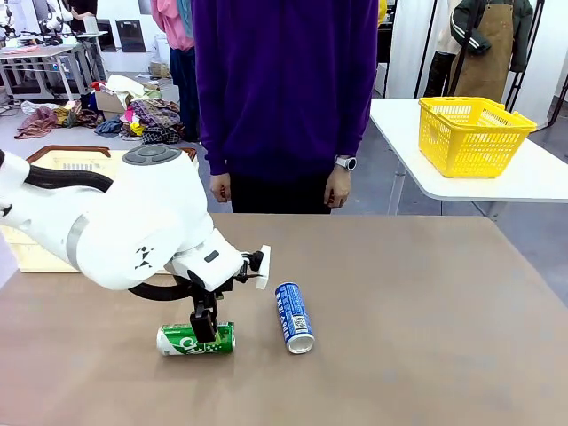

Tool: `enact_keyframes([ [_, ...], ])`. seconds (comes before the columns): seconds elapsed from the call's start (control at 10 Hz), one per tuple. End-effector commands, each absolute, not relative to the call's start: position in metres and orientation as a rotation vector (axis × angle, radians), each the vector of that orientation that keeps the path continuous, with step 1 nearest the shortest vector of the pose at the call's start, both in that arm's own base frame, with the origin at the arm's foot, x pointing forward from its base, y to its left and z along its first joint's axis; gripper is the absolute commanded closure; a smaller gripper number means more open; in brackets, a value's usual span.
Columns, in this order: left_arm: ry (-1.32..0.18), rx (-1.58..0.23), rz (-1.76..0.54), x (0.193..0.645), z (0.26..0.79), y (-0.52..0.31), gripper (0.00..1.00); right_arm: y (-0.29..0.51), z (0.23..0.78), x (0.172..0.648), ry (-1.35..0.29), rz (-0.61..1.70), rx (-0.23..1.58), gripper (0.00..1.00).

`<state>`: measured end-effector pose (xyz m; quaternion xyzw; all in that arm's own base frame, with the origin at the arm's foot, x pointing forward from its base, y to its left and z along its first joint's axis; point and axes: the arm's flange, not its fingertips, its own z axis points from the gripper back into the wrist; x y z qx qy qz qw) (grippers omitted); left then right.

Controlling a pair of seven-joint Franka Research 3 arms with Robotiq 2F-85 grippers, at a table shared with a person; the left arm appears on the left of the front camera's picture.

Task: Place the drinks into the Shopping basket.
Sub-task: Pick up one drink and place it into the Shopping basket.

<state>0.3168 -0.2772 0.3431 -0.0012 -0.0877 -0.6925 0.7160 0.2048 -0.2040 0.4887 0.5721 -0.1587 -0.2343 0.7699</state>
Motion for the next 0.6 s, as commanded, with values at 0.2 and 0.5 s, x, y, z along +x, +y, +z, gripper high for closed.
enact_keyframes([
  [0.2,-0.1,-0.017,-1.562,0.303,0.34,-0.253,0.0,-0.204,0.494,0.207,-0.35,-0.514,1.266,0.0],
  [0.5,-0.033,-0.09,-1.554,0.319,0.307,-0.236,0.0,-0.204,0.494,0.207,-0.35,-0.514,1.266,0.0],
])
